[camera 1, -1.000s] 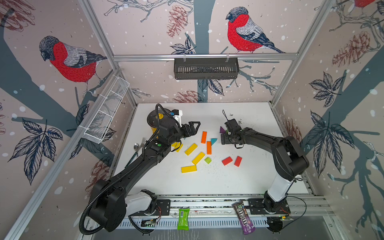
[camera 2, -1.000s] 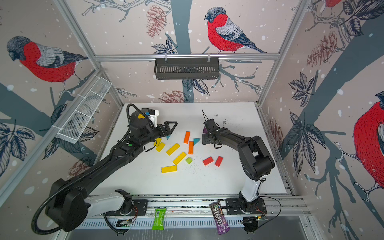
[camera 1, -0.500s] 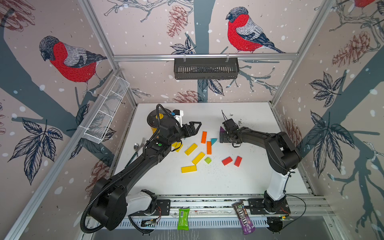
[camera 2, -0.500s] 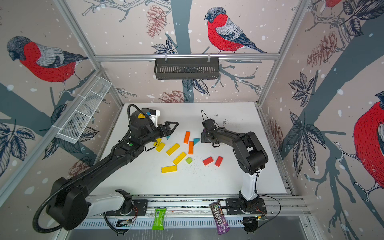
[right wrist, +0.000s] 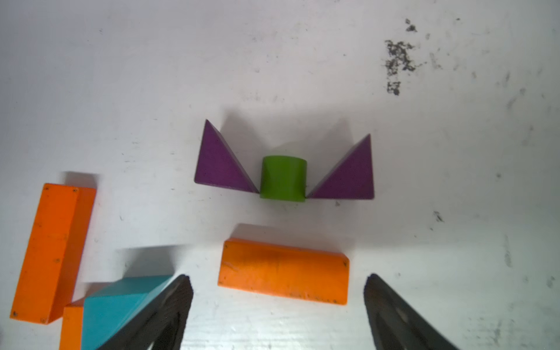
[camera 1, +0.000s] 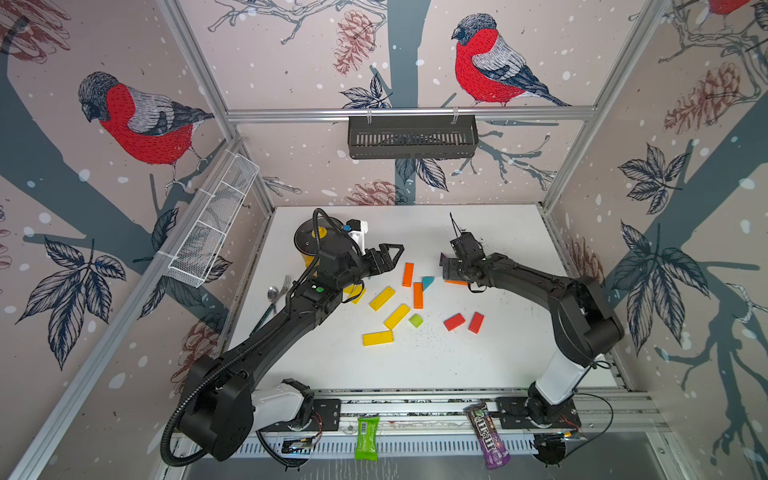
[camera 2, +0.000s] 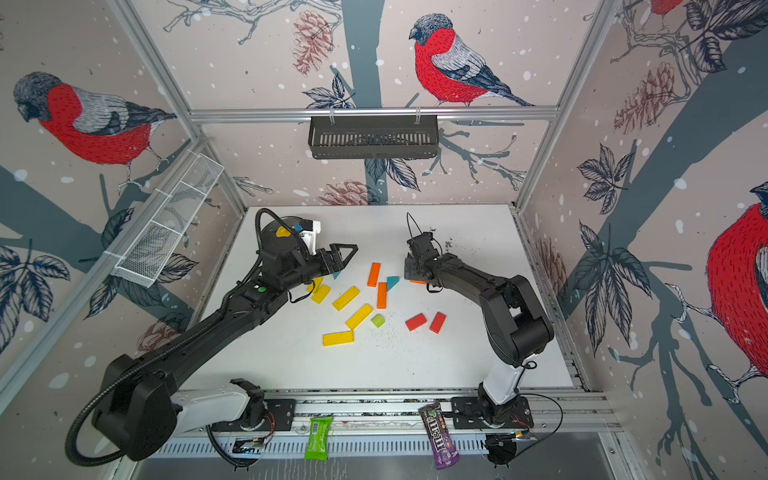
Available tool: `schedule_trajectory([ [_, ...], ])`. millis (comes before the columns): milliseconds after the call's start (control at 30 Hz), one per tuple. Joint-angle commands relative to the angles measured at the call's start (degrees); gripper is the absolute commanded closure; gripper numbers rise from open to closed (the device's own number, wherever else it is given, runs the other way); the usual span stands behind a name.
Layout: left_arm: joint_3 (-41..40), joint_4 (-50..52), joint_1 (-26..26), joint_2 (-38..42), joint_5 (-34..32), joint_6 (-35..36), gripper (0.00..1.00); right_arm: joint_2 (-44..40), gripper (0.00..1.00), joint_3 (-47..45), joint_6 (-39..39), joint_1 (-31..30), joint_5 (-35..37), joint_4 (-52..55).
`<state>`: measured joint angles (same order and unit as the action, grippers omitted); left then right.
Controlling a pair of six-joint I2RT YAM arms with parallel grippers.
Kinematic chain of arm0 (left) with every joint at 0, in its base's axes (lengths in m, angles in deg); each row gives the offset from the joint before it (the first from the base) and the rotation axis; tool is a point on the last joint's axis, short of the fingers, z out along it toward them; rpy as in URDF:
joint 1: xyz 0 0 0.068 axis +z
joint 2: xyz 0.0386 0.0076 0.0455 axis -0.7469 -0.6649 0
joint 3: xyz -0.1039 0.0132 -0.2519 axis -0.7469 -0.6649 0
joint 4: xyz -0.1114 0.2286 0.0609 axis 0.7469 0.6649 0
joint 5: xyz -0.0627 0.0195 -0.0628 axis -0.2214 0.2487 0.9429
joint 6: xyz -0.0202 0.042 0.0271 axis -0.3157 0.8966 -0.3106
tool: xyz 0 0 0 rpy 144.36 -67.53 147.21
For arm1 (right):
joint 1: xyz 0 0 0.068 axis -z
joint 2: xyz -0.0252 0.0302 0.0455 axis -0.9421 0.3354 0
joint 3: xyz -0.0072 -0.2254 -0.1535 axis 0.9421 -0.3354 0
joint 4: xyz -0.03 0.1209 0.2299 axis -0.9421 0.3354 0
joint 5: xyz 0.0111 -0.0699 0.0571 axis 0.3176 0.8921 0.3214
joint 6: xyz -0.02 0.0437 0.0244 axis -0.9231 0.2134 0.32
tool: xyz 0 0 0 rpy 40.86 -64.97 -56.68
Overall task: Assemble a carrot with building blocks
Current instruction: Assemble the building block at the center of the board.
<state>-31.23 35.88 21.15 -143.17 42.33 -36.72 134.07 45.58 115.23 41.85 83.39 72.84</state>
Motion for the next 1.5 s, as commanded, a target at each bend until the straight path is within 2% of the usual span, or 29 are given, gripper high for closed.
schedule_trajectory([
  [0, 0.50, -2.63, -1.10, -0.87, 1.88, 0.22, 0.06, -2.74, 0.21, -2.98, -1.88, -0.01, 0.08, 1.35],
  [100, 1.52, -1.38, -3.33, -2.54, 2.85, 1.31, 0.07, -4.01, 0.29, -5.34, -2.83, 0.43, -2.19, 0.72],
  [267, 3.24, 1.09, -5.34, -3.71, 3.05, 3.12, 0.07, -2.01, 0.29, -5.80, -3.66, 1.83, -3.65, 0.60],
  [1033, 3.06, 1.13, -5.45, -2.60, 1.96, 3.56, 0.07, 6.36, 0.31, 1.03, -7.14, 5.18, -3.62, 2.35],
  [1267, 3.06, 1.01, -5.51, -2.65, 2.21, 3.34, 0.07, 6.70, 0.33, 1.98, -9.94, 4.96, -3.86, 4.39],
  [1467, 3.06, 0.87, -5.51, -2.74, 2.38, 3.36, 0.07, 3.74, 0.33, -1.24, -9.04, 5.69, -3.57, 4.46],
])
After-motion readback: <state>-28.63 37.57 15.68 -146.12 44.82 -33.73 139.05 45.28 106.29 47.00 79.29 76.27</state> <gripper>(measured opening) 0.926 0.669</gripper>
